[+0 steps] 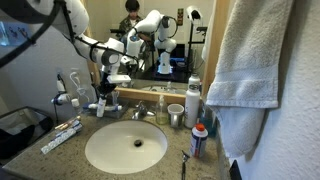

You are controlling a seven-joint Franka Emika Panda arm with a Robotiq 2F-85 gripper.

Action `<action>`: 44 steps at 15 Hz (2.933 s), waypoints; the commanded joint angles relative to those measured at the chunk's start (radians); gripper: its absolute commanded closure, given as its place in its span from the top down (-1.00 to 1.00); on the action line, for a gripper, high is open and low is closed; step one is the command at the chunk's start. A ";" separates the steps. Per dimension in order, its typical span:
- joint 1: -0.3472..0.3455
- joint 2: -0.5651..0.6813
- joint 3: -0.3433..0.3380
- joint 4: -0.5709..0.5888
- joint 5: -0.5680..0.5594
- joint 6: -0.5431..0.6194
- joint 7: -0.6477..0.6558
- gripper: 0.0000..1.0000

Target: Move the tube to the right

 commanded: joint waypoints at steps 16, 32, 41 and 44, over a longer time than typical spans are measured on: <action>-0.006 -0.094 -0.073 -0.039 -0.051 0.134 0.240 -0.98; -0.023 -0.054 -0.059 -0.081 -0.039 0.225 0.267 -0.98; 0.004 -0.015 -0.061 -0.074 -0.079 0.331 0.312 -0.98; 0.017 -0.012 -0.069 -0.076 -0.127 0.336 0.350 -0.98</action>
